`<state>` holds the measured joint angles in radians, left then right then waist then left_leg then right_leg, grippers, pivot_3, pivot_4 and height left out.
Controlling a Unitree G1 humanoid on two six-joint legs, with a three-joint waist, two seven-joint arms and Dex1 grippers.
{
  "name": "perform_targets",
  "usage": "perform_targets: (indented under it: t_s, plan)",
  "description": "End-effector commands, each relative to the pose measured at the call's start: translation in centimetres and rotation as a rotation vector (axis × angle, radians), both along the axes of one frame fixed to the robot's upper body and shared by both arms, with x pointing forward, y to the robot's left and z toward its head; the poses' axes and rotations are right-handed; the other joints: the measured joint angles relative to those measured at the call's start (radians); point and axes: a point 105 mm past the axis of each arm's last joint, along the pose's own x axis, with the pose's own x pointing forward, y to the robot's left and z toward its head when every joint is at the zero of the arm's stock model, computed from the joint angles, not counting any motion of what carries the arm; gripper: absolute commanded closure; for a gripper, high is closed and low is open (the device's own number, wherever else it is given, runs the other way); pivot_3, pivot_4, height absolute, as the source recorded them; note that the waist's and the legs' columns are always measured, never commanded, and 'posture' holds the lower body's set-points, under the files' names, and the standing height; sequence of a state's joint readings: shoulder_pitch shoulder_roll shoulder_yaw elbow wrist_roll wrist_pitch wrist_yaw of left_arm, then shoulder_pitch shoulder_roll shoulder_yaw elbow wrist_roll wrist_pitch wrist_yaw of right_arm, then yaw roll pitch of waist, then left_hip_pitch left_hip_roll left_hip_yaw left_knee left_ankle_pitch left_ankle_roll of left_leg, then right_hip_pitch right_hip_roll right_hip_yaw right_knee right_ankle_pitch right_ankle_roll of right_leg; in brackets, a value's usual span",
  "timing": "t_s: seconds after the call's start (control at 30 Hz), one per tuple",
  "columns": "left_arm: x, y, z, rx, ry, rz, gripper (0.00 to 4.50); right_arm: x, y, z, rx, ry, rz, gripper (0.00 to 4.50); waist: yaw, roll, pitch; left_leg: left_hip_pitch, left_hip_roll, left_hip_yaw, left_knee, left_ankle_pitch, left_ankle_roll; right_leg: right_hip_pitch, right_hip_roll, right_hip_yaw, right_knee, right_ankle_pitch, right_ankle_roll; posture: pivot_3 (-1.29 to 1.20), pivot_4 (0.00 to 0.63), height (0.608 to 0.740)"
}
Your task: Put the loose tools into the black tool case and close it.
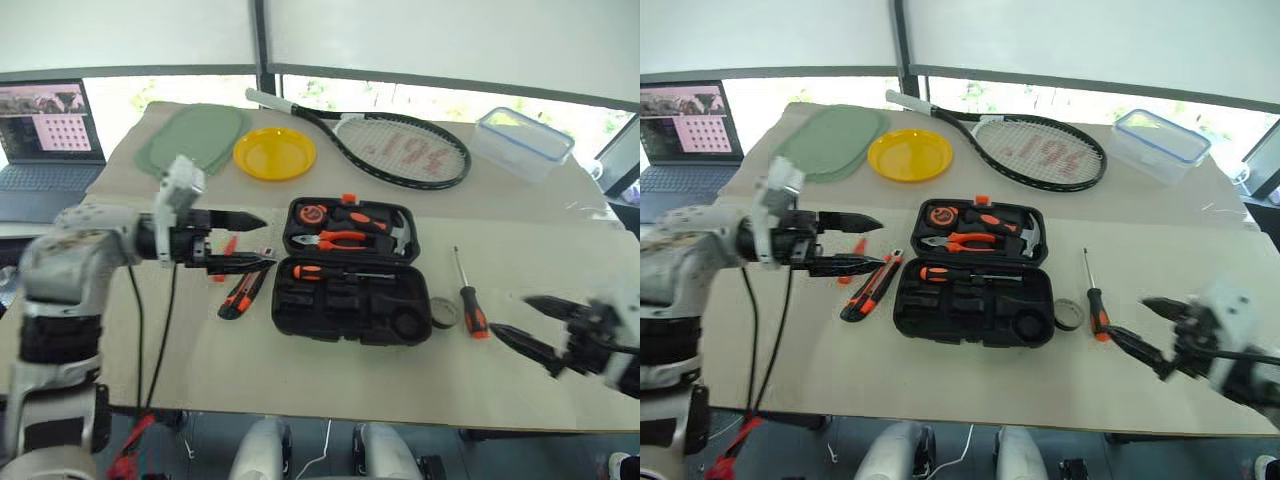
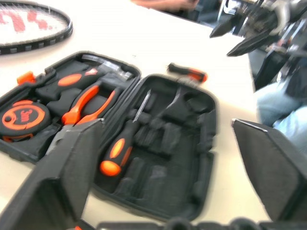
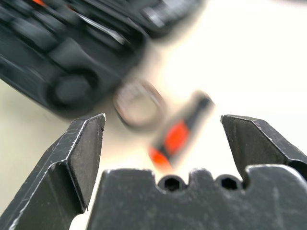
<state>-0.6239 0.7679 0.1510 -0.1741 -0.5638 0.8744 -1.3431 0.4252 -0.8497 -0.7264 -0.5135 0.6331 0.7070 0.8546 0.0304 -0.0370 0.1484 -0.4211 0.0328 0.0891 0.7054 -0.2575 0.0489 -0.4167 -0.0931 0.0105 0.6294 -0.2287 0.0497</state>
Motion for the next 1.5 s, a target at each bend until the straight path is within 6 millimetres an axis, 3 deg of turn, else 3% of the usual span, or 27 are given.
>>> perform_targets:
  t_s: [0.03, 0.2, 0.47, 0.63, 0.9, 1.03, 1.27, 1.4, 1.5]
  plan:
    - [-0.8, -1.5, 0.9, -0.025, -0.044, -0.038, 0.04, -2.2, -2.9, 0.1, -0.012, 0.028, -0.124, 0.00, 0.003, 0.000, 0.000, 0.002, 0.000, 0.000, 0.000, 0.000, 0.000, 0.002, 0.000, 0.001, 0.000, 0.000, 0.000, 0.00, 0.150, 0.738]
    - [-1.3, -3.0, 0.9, -0.046, -0.061, -0.068, 0.04, -3.7, -3.4, -0.9, 0.001, 0.071, -0.169, 0.00, -0.006, 0.000, 0.000, 0.011, 0.000, 0.001, -0.004, 0.000, 0.000, 0.010, 0.001, 0.002, -0.003, -0.001, -0.001, 0.00, 0.150, 0.738]
    - [-1.4, -3.9, 0.7, -0.023, -0.138, -0.078, 0.04, 0.7, 0.2, -1.6, 0.100, 0.000, -0.127, 0.00, -0.030, 0.000, 0.000, 0.017, 0.001, 0.001, -0.011, 0.001, -0.002, 0.011, 0.003, 0.004, -0.002, -0.004, -0.005, 0.00, 0.150, 0.738]
    - [-1.3, -4.3, 1.2, -0.012, -0.165, -0.090, 0.04, 4.4, 1.7, -4.5, 0.082, 0.007, -0.183, 0.00, -0.027, 0.000, 0.000, 0.015, 0.000, 0.001, -0.011, 0.002, -0.003, 0.010, 0.002, 0.003, -0.002, -0.003, -0.005, 0.00, 0.150, 0.738]
    - [-0.8, -4.3, 1.5, -0.001, -0.188, -0.074, 0.04, 5.7, 1.8, -7.3, 0.034, 0.054, -0.228, 0.00, -0.019, 0.001, 0.001, 0.014, -0.001, 0.001, -0.011, 0.001, -0.002, 0.010, 0.001, 0.003, -0.002, -0.004, -0.004, 0.00, 0.150, 0.738]
    - [-0.5, -4.4, 1.6, 0.003, -0.199, -0.072, 0.00, 5.9, 1.3, -7.8, 0.020, 0.040, -0.270, 1.02, -0.021, 0.001, 0.001, 0.015, -0.001, 0.002, -0.011, 0.001, -0.002, 0.010, 0.001, 0.003, -0.002, -0.004, -0.004, 0.00, 0.150, 0.738]
    - [-0.1, -4.9, 1.7, 0.000, -0.215, -0.094, 0.00, 5.7, 1.4, -8.0, 0.036, 0.008, -0.289, 3.44, -0.021, 0.001, 0.001, 0.015, -0.001, 0.002, -0.011, 0.001, -0.002, 0.010, 0.002, 0.003, -0.002, -0.005, -0.004, 0.00, 0.150, 0.738]
    - [0.1, -5.2, 1.4, -0.020, -0.197, -0.105, 0.00, 4.8, 1.2, -8.0, 0.043, -0.009, -0.319, 3.48, -0.019, 0.001, 0.001, 0.015, -0.001, 0.001, -0.011, 0.001, -0.002, 0.010, 0.002, 0.002, -0.002, -0.005, -0.004, 0.00, 0.150, 0.738]
    - [0.6, -5.3, 0.7, -0.019, -0.171, -0.097, 0.00, 5.1, 0.6, -6.5, 0.021, -0.084, -0.356, 3.48, -0.019, 0.001, 0.001, 0.015, -0.001, 0.001, -0.011, 0.001, -0.002, 0.010, 0.001, 0.002, -0.002, -0.005, -0.004, 0.00, 0.150, 0.738]
